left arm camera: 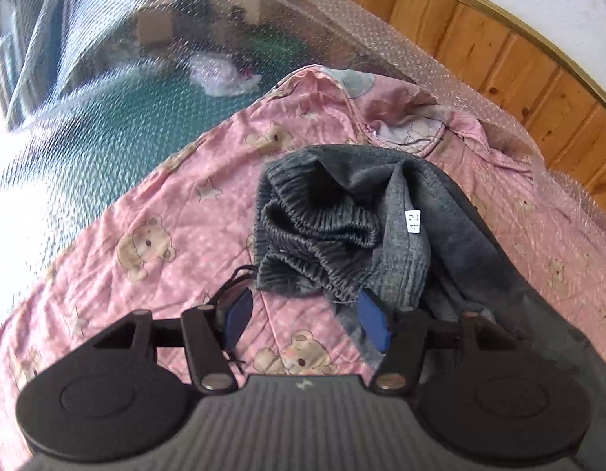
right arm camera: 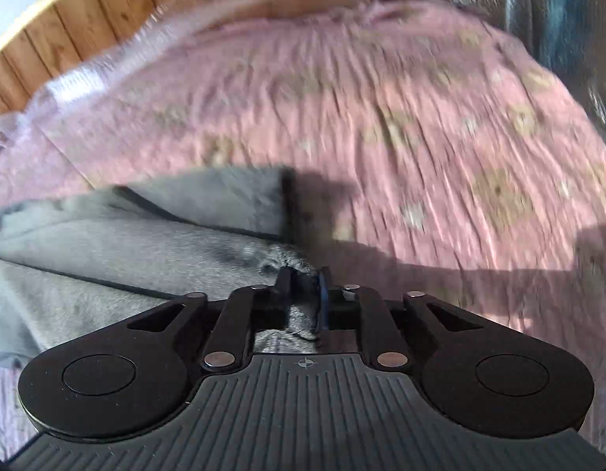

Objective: Fold clothes
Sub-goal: 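Open the right tool and release the leg onto the quilt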

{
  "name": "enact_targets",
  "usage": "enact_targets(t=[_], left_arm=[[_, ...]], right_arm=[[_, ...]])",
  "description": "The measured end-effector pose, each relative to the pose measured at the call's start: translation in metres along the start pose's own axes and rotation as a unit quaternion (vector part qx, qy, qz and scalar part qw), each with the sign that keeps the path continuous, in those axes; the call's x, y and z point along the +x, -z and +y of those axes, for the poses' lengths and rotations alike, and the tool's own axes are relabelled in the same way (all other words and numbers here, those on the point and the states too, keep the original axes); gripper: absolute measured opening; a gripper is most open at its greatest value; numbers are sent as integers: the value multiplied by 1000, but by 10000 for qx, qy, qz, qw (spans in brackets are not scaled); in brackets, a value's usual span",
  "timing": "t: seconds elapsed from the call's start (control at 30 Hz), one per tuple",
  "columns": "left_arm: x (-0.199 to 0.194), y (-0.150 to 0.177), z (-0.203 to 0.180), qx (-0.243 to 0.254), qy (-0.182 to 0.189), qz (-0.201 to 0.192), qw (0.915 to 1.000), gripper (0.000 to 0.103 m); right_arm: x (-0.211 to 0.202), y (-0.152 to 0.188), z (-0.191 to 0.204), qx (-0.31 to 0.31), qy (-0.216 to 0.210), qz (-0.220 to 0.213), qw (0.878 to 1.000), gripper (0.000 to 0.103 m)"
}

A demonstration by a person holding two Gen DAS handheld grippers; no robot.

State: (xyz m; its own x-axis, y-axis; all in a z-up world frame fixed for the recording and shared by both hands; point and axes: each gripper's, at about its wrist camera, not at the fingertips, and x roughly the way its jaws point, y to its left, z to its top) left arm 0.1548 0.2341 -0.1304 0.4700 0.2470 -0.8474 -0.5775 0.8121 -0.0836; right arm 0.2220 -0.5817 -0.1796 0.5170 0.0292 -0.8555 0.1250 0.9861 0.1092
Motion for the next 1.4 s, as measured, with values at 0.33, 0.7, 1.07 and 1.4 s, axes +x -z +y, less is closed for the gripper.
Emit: enact_targets(t=[0.33,0.7,1.07,1.4], left_arm=[[44,17,-56,2522,209,-695,9649,69],[22,18,-4,3973,765,-1485,9023,72],[83,-72,67,1016,2443,141,9643,71],[134,-158,95,-1130,3444,267,9316,7]], right_arm=[[-64,61,36,1350,808,-797,9843,54],[-119,117,144,1445,860,-916,9815,65],[-120,158,262,1096,552,-649,9903,67],[-119,172,289,984,520,-373,9931,67]])
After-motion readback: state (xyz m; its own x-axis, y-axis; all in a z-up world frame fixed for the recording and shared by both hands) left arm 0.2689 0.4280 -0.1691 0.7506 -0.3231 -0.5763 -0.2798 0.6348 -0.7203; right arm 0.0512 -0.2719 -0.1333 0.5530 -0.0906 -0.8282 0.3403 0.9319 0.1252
